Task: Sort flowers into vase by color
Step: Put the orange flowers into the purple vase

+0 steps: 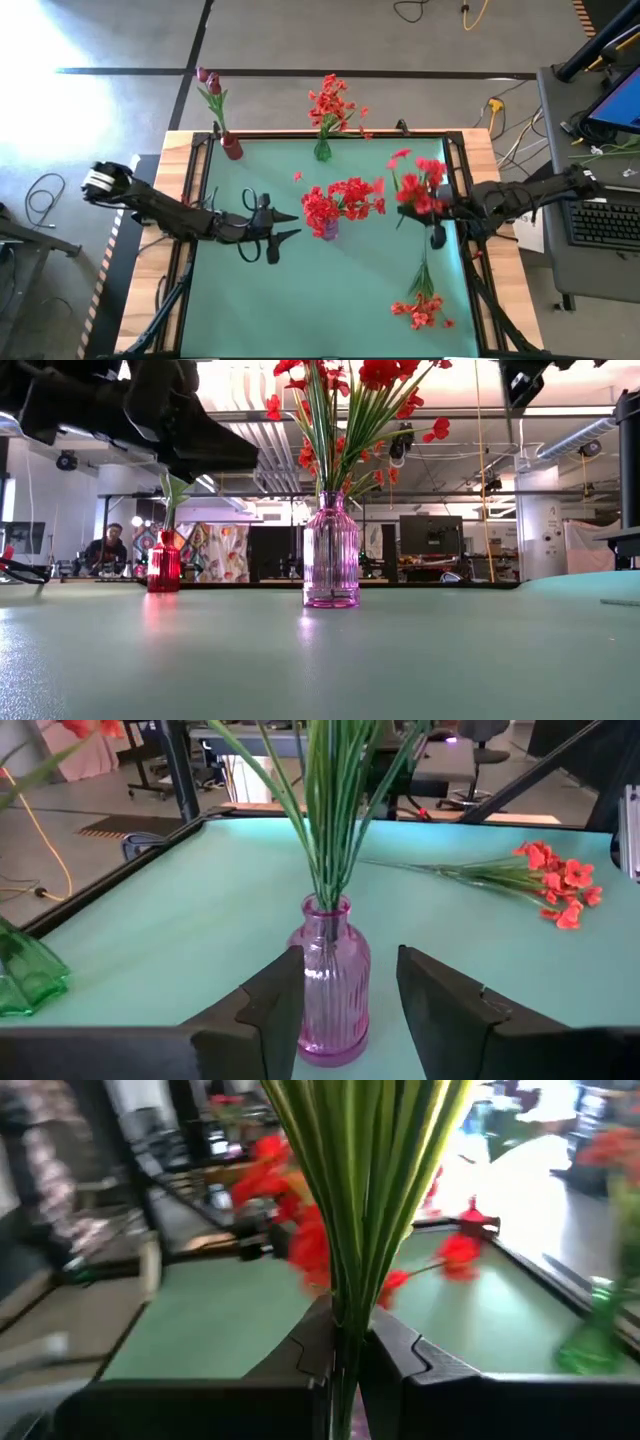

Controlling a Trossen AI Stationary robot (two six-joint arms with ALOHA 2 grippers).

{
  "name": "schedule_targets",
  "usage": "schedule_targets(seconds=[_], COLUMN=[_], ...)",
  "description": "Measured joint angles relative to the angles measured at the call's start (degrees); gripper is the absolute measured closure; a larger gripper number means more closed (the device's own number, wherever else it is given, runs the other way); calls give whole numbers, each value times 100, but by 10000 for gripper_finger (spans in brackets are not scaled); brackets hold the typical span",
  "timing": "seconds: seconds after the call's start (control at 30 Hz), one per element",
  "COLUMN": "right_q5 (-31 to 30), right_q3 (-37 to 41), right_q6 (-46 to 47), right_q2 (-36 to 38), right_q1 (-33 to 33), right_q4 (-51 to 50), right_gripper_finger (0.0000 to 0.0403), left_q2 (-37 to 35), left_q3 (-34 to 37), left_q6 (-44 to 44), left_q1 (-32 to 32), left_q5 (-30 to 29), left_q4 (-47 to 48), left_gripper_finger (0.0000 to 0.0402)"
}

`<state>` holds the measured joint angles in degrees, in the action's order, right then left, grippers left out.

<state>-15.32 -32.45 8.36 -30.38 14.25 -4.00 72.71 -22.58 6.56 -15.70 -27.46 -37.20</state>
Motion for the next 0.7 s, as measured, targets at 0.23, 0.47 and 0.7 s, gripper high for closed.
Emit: schedule_targets(seconds=[0.23,0.47,0.7], right_q5=[510,527,523], right_q3=[720,947,938], right_q6=[-544,-914,-894], right_q2=[-126,-554,-692], right_q1=[315,364,364], right_q4=[1559,2650,2757], right_gripper_finger=[380,380,380], left_q2=[834,1477,1804], left_q3=[-57,-225,-425], left_q6=[1,-1,-139], left_q1=[0,0,0], left_q5=[-48,-52,-55], left_q4=[-955,-1360,-1378], left_gripper_finger=[201,149,128])
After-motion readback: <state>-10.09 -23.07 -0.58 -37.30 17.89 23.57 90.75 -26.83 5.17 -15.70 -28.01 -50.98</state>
